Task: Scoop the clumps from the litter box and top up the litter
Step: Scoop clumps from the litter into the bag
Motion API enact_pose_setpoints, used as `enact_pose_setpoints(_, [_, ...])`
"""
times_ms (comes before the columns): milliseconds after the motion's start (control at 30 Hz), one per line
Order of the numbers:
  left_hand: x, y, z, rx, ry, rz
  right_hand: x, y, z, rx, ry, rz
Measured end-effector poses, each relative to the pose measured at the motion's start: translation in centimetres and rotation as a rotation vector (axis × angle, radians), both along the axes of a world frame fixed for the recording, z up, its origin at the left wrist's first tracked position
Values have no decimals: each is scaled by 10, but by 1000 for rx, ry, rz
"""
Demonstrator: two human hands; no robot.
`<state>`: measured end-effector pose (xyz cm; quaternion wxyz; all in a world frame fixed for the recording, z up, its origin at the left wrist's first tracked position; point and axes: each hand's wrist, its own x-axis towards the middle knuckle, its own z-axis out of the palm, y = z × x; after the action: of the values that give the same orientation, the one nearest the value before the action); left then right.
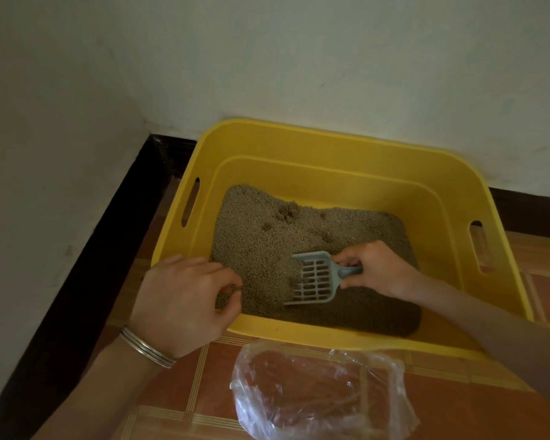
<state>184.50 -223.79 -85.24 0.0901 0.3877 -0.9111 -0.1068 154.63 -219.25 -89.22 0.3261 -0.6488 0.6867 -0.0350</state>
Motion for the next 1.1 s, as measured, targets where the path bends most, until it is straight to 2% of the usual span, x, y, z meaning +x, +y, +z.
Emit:
enact_pose_setpoints(233, [1, 0, 0, -15, 12, -7, -9, 6, 19, -128, -69, -88])
enact_pose_setpoints(800, [4, 0, -1, -53, 50, -63, -9, 35, 42, -133, -68, -179])
enact_pose_setpoints(1100, [23, 14, 4, -62, 110, -311, 5, 67, 88, -229, -94, -185])
